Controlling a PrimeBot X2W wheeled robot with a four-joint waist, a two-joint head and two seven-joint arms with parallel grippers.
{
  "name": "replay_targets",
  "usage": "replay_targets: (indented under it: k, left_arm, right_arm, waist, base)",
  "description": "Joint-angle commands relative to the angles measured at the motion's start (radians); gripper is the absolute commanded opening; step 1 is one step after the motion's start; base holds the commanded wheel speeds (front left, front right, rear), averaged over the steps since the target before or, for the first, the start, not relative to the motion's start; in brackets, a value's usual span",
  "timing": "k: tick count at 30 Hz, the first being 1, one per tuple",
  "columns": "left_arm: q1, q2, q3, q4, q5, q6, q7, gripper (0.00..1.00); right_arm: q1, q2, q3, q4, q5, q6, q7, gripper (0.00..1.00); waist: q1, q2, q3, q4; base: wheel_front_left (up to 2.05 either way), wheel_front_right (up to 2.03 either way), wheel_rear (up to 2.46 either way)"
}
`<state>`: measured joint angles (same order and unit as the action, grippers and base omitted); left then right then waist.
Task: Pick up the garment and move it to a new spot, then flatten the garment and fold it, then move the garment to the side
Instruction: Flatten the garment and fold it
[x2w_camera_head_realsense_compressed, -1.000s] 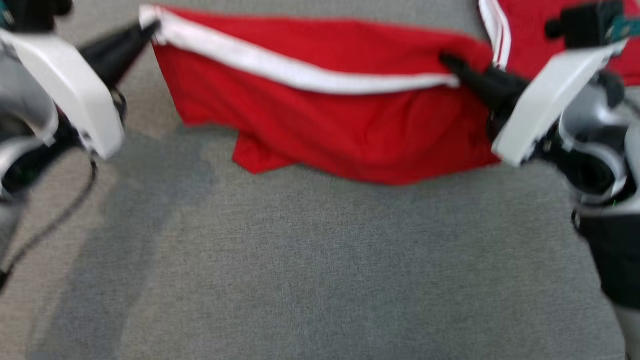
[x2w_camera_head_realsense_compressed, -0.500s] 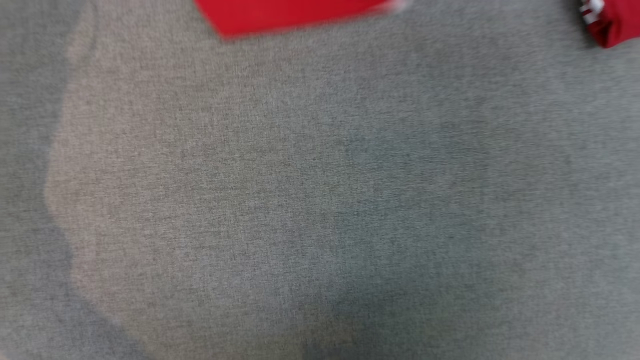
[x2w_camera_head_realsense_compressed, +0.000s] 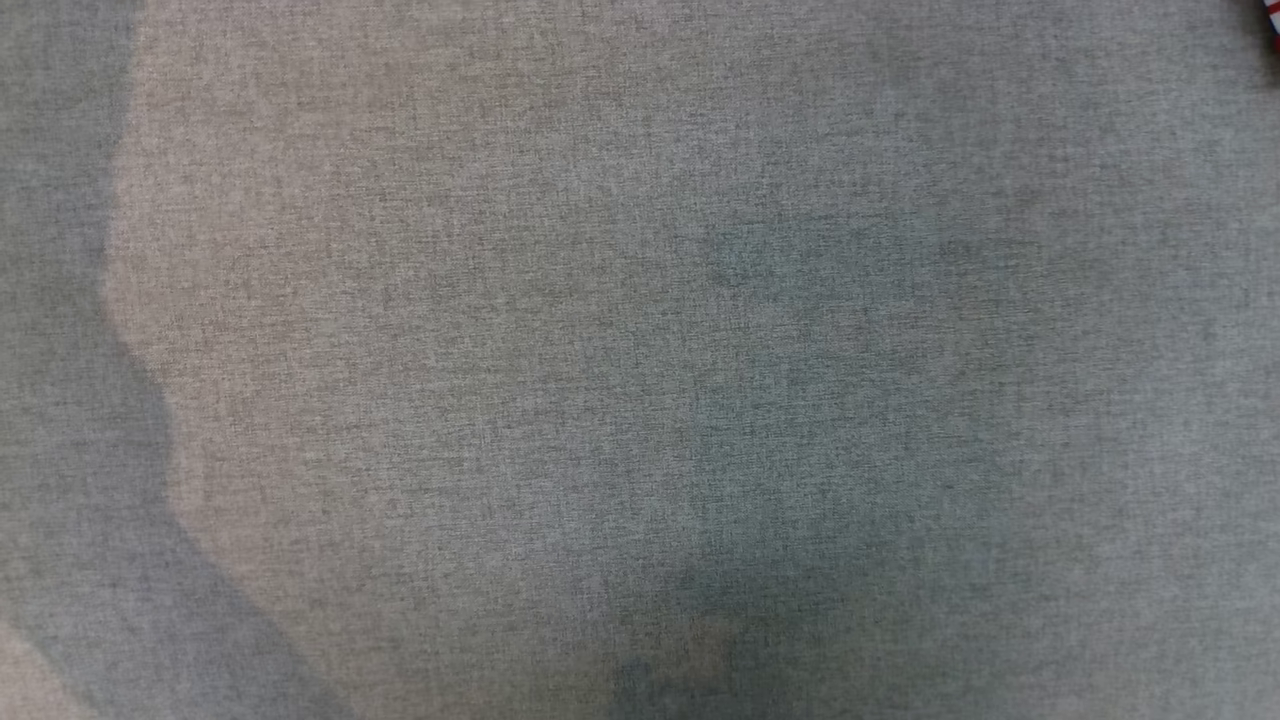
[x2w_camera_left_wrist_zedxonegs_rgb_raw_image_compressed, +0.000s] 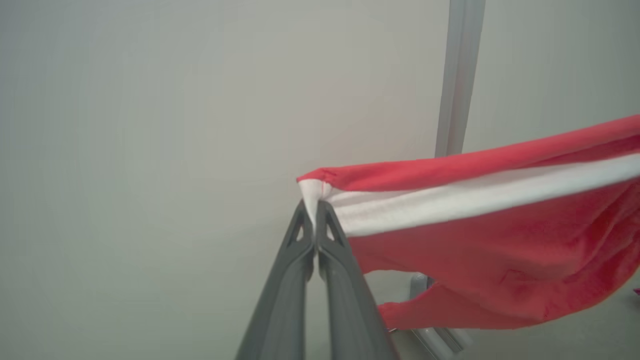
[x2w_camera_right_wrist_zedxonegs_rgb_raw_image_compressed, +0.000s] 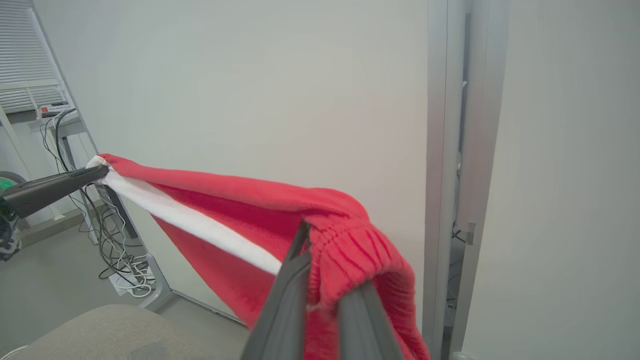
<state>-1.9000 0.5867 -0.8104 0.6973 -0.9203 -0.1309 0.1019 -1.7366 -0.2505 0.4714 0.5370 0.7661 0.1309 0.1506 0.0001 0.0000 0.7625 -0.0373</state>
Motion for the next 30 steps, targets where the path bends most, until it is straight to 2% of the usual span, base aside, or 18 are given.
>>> replay_targets:
  k: [1,7,16,20,23,30]
  left_arm:
    - [-0.01,0.008,-0.01,0.009,-0.004,0.001,-0.003,0.0]
    - [0.089,0.029,-0.168,0.022,-0.071,0.001,0.016,0.0]
    - [0.337,0.098,-0.362,-0.034,-0.242,0.001,0.063,0.0]
    - [0.446,0.128,-0.406,-0.081,-0.336,0.001,0.088,0.0]
    - [0.527,0.157,-0.432,-0.128,-0.367,0.001,0.098,0.0]
    - [0.751,0.203,-0.452,-0.232,-0.466,0.001,0.067,0.0]
  right_arm:
    - [0.007,-0.004,0.006,0.011,0.011,0.0,-0.008,0.0]
    - [0.095,-0.033,0.085,0.08,0.094,0.0,-0.027,0.0]
    - [0.342,-0.072,0.238,0.109,0.254,0.0,-0.024,0.0]
    - [0.441,-0.078,0.303,0.103,0.314,0.0,-0.009,0.0]
    - [0.514,-0.084,0.35,0.099,0.358,0.0,0.025,0.0]
    - [0.692,-0.113,0.449,0.045,0.439,0.0,0.035,0.0]
  waist:
    - [-0.0001,0.0,0.001,0.002]
    - [-0.0001,0.0,-0.025,0.008]
    - [-0.0001,0.0,-0.177,0.003]
    - [-0.0001,0.0,-0.26,-0.003]
    - [-0.0001,0.0,-0.324,-0.012]
    - [-0.0001,0.0,-0.462,-0.034]
  base:
    - [0.0,0.0,0.0]
    - [0.0,0.0,0.0]
    - [0.0,0.0,0.0]
    - [0.0,0.0,0.0]
    - [0.0,0.0,0.0]
    - [0.0,0.0,0.0]
